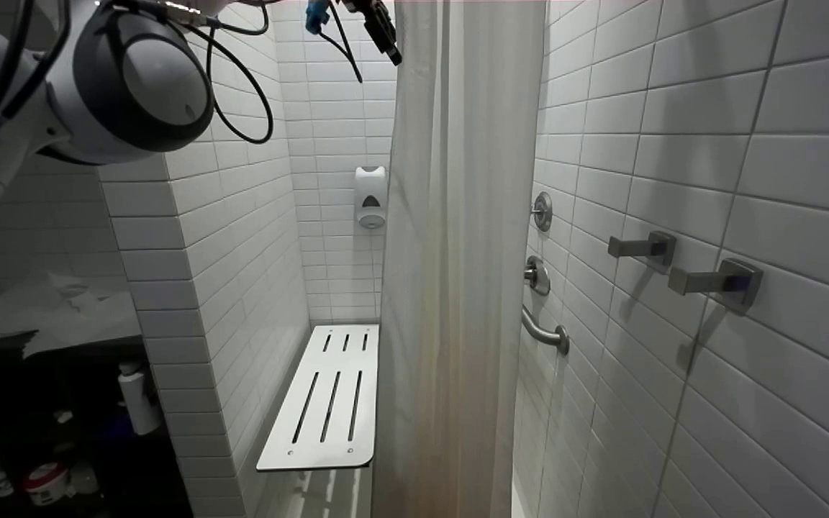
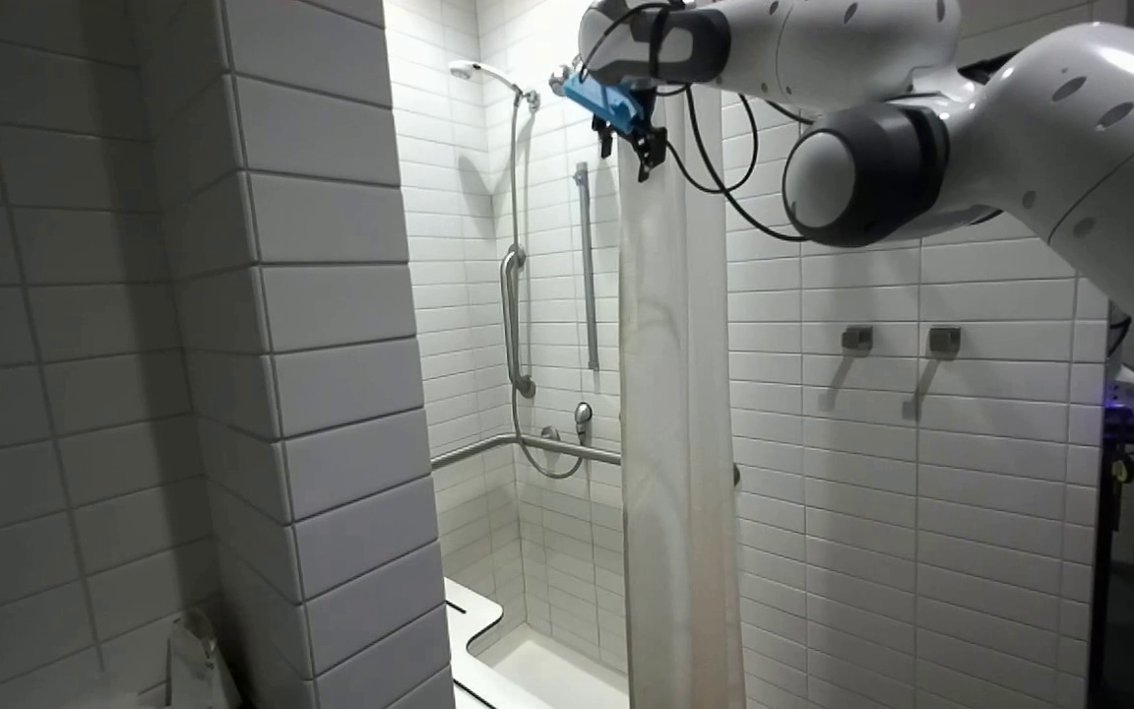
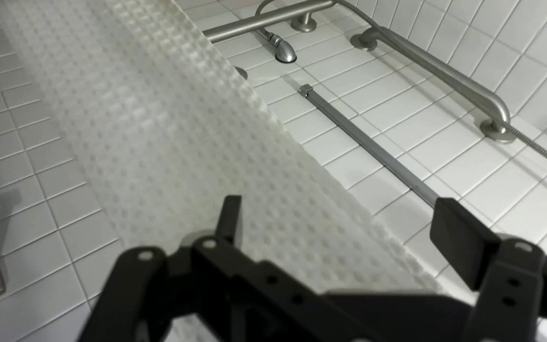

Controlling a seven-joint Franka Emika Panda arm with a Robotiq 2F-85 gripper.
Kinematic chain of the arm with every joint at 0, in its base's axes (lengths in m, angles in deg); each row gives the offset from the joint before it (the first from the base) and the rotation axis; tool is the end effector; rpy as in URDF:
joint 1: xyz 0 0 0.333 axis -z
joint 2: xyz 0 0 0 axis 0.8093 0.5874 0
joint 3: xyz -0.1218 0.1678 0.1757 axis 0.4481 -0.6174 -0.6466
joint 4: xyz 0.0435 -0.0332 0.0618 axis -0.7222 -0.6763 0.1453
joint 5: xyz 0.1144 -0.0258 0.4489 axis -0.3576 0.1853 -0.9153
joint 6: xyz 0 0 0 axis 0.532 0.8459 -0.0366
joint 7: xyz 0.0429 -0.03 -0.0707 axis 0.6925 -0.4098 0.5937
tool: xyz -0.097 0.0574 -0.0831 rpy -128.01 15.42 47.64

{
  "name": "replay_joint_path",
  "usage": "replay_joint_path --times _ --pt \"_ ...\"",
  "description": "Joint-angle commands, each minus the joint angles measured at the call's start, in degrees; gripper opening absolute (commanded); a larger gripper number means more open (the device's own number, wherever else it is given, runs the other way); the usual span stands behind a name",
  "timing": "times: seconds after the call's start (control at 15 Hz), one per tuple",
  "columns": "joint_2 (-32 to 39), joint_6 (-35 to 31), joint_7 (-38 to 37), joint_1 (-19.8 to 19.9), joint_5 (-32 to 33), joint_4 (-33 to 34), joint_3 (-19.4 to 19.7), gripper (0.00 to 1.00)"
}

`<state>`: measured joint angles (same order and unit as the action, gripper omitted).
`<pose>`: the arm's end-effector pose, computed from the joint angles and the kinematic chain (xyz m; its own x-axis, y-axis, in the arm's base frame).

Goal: Move the shower curtain to the right

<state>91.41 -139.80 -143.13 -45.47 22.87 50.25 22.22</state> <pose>0.7479 -0.1863 0.7371 -0.0797 -0.8789 0.4702 -0.7610 -0.2511 -0.5982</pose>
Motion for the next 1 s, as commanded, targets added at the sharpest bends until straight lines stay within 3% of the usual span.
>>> replay_joint_path --times 0.0,0.67,0.93 --pt "0.9 -1.3 -4.4 0.8 1.3 0.6 1.5 0.73" --pt "1.2 -0.7 -11.6 4.8 0.3 0.3 1.2 0.00" --pt "0.6 -0.1 -15.1 7.5 -1.5 -0.2 0.4 0.00"
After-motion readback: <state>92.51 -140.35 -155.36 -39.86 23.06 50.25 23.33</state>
